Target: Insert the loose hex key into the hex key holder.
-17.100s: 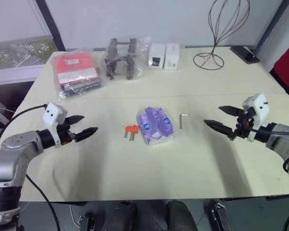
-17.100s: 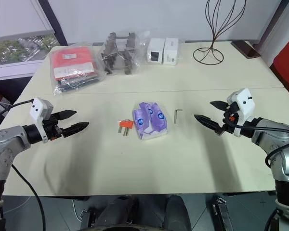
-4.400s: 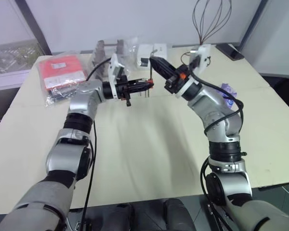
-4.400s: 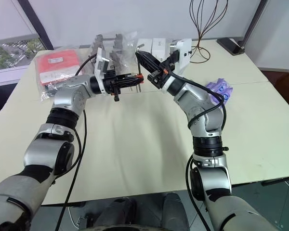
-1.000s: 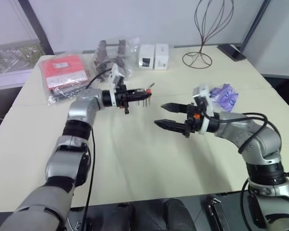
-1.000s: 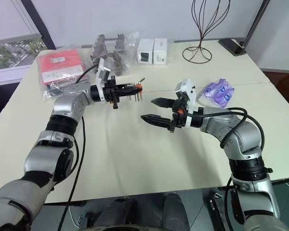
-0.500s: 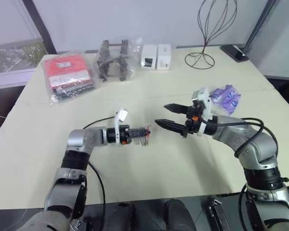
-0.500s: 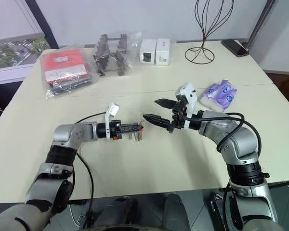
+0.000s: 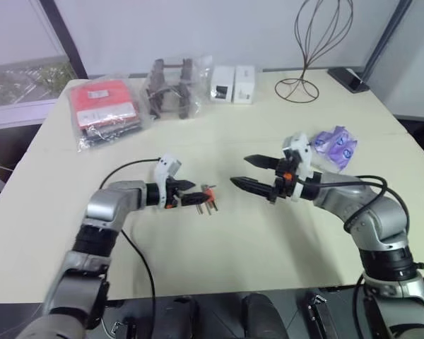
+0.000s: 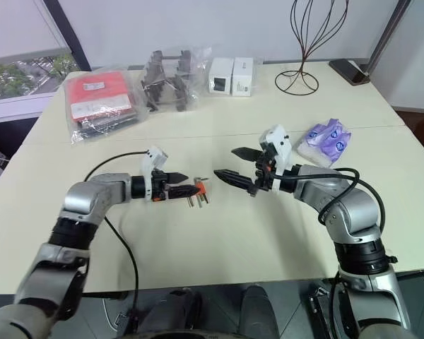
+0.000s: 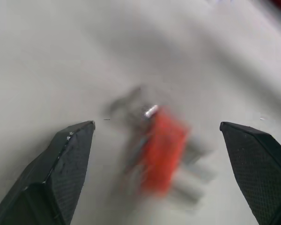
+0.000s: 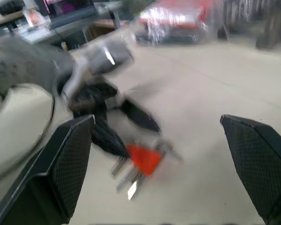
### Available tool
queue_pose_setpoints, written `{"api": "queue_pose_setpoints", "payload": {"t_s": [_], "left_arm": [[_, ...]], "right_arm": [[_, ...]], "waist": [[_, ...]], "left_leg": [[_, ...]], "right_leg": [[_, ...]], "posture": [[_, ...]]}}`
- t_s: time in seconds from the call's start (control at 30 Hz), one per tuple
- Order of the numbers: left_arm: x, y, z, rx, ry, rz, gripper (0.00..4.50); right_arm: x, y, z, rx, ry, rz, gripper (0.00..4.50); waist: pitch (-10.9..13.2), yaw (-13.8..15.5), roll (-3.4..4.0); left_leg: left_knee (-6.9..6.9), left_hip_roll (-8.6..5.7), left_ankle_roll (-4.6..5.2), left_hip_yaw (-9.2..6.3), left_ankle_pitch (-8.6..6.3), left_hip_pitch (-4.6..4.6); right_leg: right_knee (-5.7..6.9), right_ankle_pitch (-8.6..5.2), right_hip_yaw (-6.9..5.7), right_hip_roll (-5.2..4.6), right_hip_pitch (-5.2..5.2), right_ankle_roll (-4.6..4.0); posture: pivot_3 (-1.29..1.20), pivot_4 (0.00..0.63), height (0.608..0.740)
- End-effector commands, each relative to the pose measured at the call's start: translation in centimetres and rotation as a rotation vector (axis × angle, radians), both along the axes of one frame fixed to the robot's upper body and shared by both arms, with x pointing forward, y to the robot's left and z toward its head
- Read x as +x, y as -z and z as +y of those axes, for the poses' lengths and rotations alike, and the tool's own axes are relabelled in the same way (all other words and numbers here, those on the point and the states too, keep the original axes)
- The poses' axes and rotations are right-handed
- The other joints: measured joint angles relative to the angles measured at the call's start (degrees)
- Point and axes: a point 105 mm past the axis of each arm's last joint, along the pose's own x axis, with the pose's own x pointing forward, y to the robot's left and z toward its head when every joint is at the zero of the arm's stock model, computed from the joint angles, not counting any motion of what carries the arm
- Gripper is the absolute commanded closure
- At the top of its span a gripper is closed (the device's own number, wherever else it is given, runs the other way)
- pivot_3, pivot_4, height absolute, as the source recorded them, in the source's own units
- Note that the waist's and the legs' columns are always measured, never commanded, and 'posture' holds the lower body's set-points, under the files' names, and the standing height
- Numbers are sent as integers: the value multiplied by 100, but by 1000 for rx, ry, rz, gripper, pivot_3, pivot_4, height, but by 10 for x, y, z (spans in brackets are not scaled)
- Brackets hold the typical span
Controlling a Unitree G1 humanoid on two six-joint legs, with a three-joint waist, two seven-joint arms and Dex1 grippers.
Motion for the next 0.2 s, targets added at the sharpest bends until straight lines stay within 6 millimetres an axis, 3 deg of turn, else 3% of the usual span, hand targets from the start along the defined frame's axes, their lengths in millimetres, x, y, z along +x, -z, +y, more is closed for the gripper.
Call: {"api": "queue_pose_setpoints", "payload": {"t_s": [0.03, 0.2], "left_arm": [[4, -31, 13, -10, -62, -153, 39], [3, -60, 32, -90, -180, -301, 39]], "right_arm": [[-7, -11, -5, -3, -6, -50, 0], [-2, -11, -18, 17, 86, -65, 0]], "waist": [[0, 25, 1], [1, 51, 0]], "left_leg": [[0, 0, 0, 0, 0, 0], [5, -1, 0, -2, 0, -2]], "right_leg": [[0, 0, 0, 0, 0, 0], [-3, 0, 0, -1, 4, 0]], "posture": [[0, 150, 740], [0, 150, 740]]}}
